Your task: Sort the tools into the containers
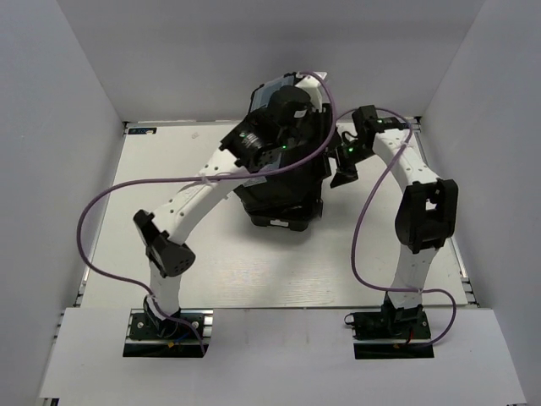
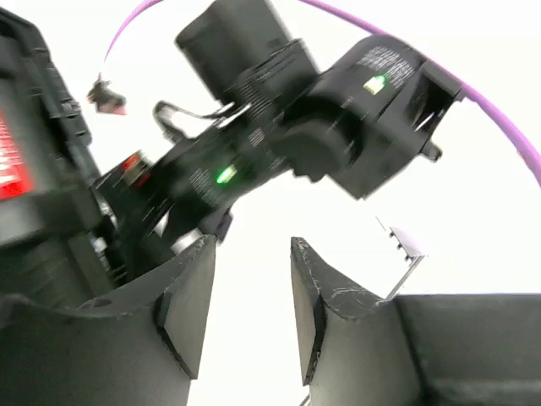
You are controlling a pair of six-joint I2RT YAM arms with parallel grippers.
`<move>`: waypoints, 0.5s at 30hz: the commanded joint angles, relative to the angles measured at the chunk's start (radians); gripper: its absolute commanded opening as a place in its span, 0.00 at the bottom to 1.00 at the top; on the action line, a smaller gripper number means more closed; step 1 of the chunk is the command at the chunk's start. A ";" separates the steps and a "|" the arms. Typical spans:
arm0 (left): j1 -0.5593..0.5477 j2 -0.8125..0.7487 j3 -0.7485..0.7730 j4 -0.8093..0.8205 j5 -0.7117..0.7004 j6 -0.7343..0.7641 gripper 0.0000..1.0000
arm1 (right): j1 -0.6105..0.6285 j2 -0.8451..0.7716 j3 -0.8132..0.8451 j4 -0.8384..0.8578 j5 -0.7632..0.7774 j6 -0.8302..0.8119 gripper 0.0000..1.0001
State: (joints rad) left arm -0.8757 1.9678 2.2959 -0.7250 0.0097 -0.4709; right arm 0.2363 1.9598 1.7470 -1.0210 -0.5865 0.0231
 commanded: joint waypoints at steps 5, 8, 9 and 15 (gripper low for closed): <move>-0.003 -0.165 -0.046 -0.073 -0.128 0.043 0.53 | -0.072 -0.084 0.052 0.015 -0.056 -0.018 0.89; -0.003 -0.198 -0.055 -0.120 -0.229 0.054 0.54 | -0.100 -0.105 0.036 0.013 -0.056 -0.017 0.71; -0.003 -0.234 -0.071 -0.132 -0.264 0.054 0.56 | -0.118 -0.110 0.029 0.015 -0.061 -0.047 0.61; 0.063 -0.411 -0.470 -0.125 -0.491 -0.061 0.53 | -0.146 -0.162 -0.006 0.028 -0.156 -0.100 0.00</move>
State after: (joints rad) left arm -0.8520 1.6367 1.9610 -0.8082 -0.3279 -0.4728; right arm 0.1024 1.8572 1.7538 -1.0115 -0.6563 -0.0334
